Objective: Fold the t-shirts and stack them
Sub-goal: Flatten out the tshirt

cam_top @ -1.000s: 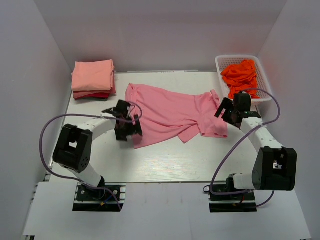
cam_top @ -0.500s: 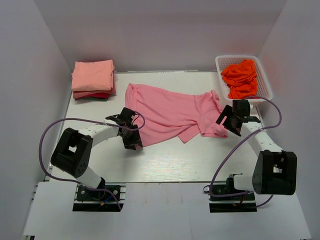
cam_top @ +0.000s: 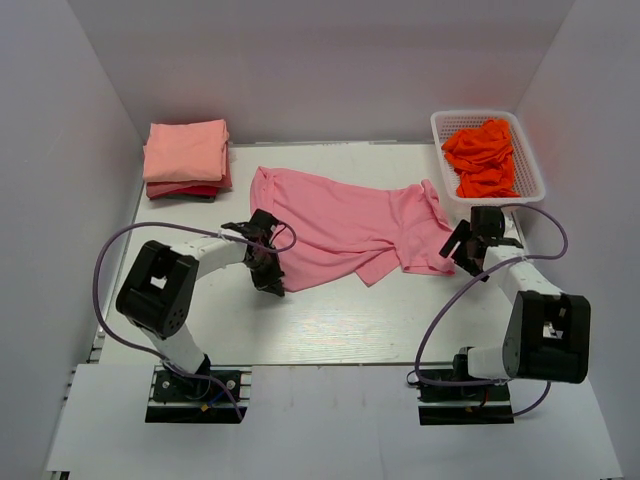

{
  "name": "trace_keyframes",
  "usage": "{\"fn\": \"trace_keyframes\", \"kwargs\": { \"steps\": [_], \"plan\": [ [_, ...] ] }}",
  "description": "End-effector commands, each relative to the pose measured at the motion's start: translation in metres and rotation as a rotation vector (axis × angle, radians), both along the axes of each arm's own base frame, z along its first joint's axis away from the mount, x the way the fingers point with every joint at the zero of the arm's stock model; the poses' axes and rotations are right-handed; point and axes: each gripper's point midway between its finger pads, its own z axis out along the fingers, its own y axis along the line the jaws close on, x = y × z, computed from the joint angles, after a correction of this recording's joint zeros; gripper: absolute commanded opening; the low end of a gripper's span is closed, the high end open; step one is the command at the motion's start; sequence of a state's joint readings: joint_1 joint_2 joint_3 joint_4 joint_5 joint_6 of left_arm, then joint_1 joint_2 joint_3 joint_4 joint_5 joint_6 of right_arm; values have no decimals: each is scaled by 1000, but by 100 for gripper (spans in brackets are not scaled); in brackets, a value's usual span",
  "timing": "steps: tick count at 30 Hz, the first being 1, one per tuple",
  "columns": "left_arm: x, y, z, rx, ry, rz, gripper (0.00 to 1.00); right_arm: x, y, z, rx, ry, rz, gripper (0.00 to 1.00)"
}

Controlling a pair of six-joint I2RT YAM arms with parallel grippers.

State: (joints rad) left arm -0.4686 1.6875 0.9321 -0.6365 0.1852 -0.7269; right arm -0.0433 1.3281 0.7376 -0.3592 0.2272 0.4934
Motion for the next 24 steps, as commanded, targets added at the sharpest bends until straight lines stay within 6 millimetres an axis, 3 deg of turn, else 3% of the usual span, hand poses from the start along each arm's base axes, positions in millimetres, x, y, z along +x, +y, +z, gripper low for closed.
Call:
{"fn": "trace_keyframes", "kwargs": {
  "steps": [1, 5, 8, 9, 10, 13, 14, 18, 21, 22, 24],
  "plan": [
    [-12, 34, -41, 187, 29, -13, 0, 10, 3, -10, 37, -14, 12, 83],
    [-4, 34, -27, 163, -41, -6, 0, 9, 7, -25, 55, 15, 38, 82],
    [6, 41, -15, 176, -111, 18, 0, 6, 7, -38, 66, 42, 27, 66],
    [8, 42, -12, 180, -126, 22, 0, 7, 10, -40, 86, 48, 35, 57],
    [12, 46, -10, 200, -149, 30, 0, 7, 11, -43, 94, 57, 37, 36],
    [30, 49, 9, 219, -239, 56, 0, 12, 12, -39, 98, 36, 45, 4],
    [41, 46, 18, 208, -287, 67, 0, 14, 10, -38, 87, 26, 42, 0],
    [81, 42, 57, 208, -450, 122, 0, 26, 13, -28, 93, -29, 64, 0],
    [108, 36, 105, 181, -606, 146, 0, 49, 21, 16, 105, -176, 143, 0],
    [113, 36, 112, 184, -631, 147, 0, 53, 21, 26, 95, -207, 153, 0],
    [124, 39, 144, 179, -731, 162, 0, 63, 18, 69, 62, -331, 158, 0]
  ]
}}
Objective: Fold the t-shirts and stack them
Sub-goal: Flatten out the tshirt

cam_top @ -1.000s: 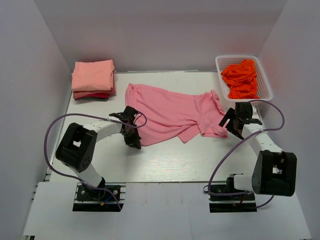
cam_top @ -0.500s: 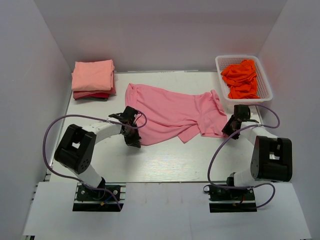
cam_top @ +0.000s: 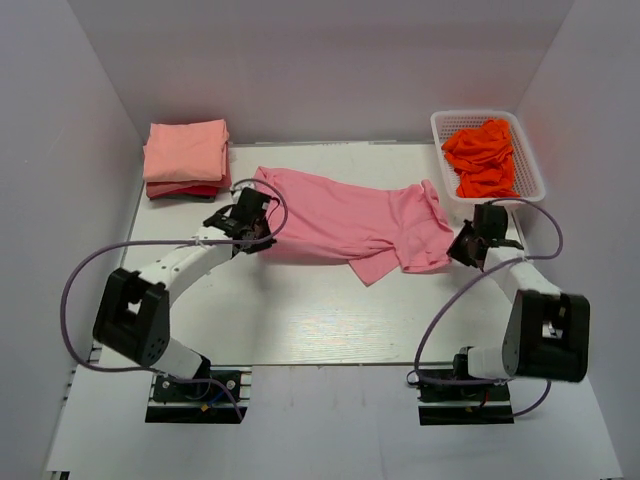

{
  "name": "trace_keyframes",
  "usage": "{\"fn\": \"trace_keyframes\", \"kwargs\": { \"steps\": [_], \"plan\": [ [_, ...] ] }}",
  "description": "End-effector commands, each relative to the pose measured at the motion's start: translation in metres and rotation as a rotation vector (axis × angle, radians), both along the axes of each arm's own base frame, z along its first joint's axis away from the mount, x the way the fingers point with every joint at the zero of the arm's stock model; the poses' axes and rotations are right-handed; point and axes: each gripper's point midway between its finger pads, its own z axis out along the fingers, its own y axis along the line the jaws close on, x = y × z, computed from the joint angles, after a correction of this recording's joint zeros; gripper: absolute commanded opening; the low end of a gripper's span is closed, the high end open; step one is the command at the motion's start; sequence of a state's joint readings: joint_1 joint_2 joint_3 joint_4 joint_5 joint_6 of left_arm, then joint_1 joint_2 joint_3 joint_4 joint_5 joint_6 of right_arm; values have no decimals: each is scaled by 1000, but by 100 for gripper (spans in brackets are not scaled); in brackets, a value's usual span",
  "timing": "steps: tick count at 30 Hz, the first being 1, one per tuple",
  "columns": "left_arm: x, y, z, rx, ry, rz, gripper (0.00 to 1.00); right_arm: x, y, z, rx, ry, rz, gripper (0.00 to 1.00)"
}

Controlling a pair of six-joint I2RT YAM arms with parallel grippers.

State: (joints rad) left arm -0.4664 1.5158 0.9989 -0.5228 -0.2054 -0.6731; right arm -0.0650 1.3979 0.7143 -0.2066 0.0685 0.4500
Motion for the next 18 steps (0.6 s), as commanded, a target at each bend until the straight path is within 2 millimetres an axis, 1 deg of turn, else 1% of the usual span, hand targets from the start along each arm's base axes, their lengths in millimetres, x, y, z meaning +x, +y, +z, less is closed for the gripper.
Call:
{"fn": "trace_keyframes", "kwargs": {
  "steps": [1, 2, 3, 4, 5, 6, 7, 8, 9, 10, 11, 12, 13, 14, 15, 17, 18],
  "plan": [
    [42, 4, 94, -10, -308, 38, 0, 45, -2, 98, -38, -316, 42, 0],
    [46, 5, 110, -16, -353, 44, 0, 47, -3, 112, -46, -354, 42, 0],
    [50, 6, 134, -33, -420, 46, 0, 49, -3, 148, -57, -449, 42, 0],
    [56, 8, 159, -27, -486, 44, 0, 53, -4, 172, -69, -506, 46, 0],
    [59, 9, 176, -27, -534, 46, 0, 55, -5, 196, -78, -556, 38, 0],
    [62, 13, 210, -42, -618, 68, 0, 50, -6, 222, -90, -622, 33, 0],
    [63, 16, 227, -32, -661, 66, 0, 49, -8, 238, -100, -658, 27, 0],
    [63, 19, 243, -33, -700, 74, 0, 46, -12, 278, -121, -736, 1, 0],
    [64, 21, 268, -45, -759, 85, 0, 43, -15, 296, -136, -770, -7, 0],
    [62, 24, 282, -40, -788, 88, 0, 41, -18, 311, -150, -799, -21, 0],
    [60, 26, 296, -31, -822, 78, 0, 35, -19, 351, -161, -871, -29, 0],
    [57, 35, 312, -19, -857, 109, 0, 32, -22, 365, -184, -896, -35, 0],
    [56, 38, 333, -22, -898, 121, 0, 25, -22, 392, -197, -944, -40, 0],
    [50, 46, 357, -8, -947, 137, 0, 17, -24, 420, -224, -993, -36, 0],
    [43, 50, 372, -13, -980, 139, 0, 13, -23, 432, -230, -1017, -32, 0],
    [33, 57, 397, -2, -1033, 134, 0, -6, -24, 482, -257, -1119, -47, 0],
    [26, 61, 419, -14, -1082, 141, 0, -18, -26, 505, -294, -1167, -51, 0]
  ]
}}
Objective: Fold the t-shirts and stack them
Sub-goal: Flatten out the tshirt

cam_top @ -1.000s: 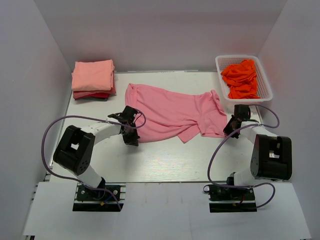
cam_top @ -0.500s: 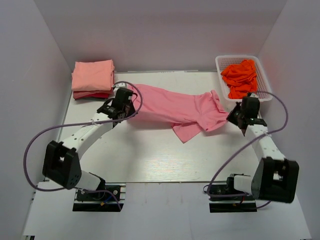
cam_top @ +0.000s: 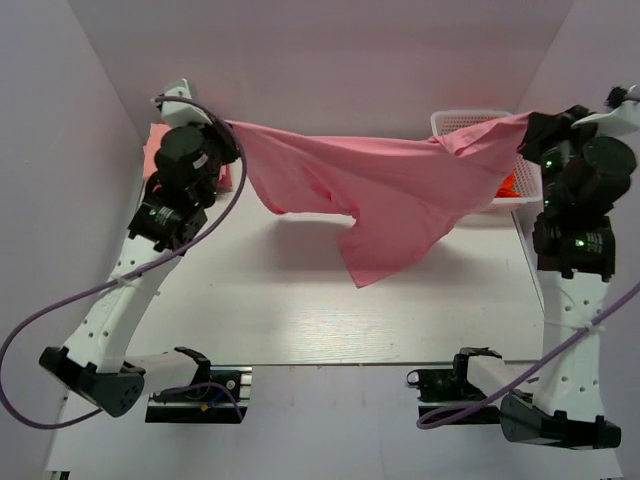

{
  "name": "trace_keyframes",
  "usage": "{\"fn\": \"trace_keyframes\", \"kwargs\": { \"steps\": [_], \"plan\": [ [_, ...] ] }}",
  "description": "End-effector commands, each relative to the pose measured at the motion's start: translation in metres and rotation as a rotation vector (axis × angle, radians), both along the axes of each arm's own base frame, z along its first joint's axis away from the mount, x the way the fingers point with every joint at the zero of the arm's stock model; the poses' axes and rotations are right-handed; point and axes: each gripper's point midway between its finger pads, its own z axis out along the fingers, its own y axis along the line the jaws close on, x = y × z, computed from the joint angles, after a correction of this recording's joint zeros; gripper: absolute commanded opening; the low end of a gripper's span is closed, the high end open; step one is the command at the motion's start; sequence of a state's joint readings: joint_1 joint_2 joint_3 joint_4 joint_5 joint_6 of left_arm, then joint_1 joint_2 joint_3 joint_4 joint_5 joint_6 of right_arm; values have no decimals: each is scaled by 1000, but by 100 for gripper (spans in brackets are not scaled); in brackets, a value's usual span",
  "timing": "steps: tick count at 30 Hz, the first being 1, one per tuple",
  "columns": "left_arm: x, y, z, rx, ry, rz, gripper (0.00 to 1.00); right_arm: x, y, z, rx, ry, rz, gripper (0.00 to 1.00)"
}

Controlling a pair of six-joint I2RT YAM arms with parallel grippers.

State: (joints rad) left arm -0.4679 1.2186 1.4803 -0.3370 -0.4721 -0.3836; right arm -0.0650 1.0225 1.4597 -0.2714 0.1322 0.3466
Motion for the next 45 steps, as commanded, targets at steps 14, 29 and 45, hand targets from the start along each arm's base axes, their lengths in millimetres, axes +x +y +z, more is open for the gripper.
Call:
{"fn": "trace_keyframes", "kwargs": {
  "steps": [14, 29, 45],
  "plan": [
    [-163, 83, 196, -45, -519, 5, 0, -161, -16, 210, -247, -541, -189, 0],
    [-265, 98, 218, -69, -696, -163, 0, -241, 4, 223, -291, -704, -132, 0],
    [-154, 92, 99, -95, -389, 77, 0, -136, -3, 92, -157, -353, -75, 0]
  ]
}}
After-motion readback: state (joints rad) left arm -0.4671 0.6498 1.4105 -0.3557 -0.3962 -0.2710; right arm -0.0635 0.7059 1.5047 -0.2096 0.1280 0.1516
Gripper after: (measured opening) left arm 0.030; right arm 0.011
